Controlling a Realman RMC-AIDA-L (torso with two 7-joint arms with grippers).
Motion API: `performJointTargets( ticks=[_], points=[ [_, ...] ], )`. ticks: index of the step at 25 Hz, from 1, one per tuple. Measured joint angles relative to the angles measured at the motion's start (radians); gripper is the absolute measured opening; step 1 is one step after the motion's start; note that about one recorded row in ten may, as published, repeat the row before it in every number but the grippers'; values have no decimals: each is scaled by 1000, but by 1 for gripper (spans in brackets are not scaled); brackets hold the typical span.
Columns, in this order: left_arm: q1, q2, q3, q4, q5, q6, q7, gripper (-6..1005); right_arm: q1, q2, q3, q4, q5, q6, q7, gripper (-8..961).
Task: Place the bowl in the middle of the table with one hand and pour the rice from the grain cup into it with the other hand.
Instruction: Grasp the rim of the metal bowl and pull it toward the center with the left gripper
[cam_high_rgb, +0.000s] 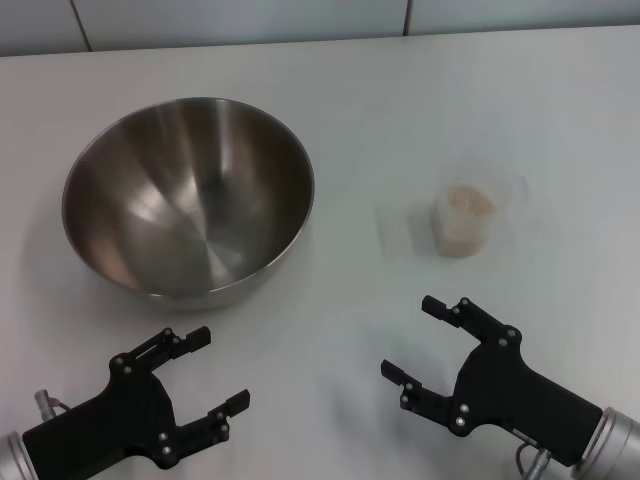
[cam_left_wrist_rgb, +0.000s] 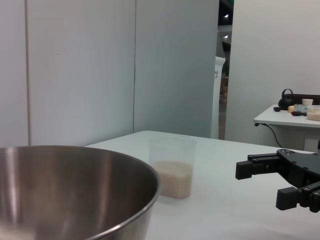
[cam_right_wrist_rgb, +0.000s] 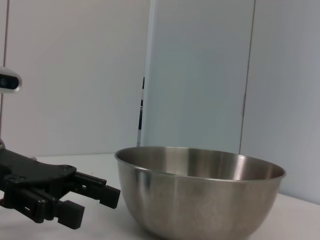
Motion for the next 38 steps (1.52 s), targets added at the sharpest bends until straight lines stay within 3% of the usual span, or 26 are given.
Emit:
performJointTargets(
  ticks=[12,18,21,24,25,29,33,34,35,36,38],
  points=[
    [1,0,1,0,2,7,0,792,-1,0,0,0,0,0,0,800],
    [19,9,-6,16,1,99,-4,786,-3,0,0,0,0,0,0,800],
    [37,9,-15,69,-4,169,-60,784,-3,0,0,0,0,0,0,800],
    [38,6,-79,136,-7,234,-205,781,0,0,0,0,0,0,0,800],
    [28,3,-166,203,-10,261,-337,780,1,0,0,0,0,0,0,800],
    [11,0,-233,310,-53,308,-438,777,2,0,0,0,0,0,0,799],
    [-24,-4,-242,558,-159,274,-727,773,4,0,0,0,0,0,0,799],
    [-34,-6,-236,620,-168,250,-786,772,5,0,0,0,0,0,0,799],
    [-55,-9,-187,784,-167,165,-939,772,7,0,0,0,0,0,0,799],
    [-55,-9,-187,784,-167,165,-939,771,7,0,0,0,0,0,0,799],
    [-62,-5,-17,1009,-134,-11,-1158,769,11,0,0,0,0,0,0,799]
  ],
)
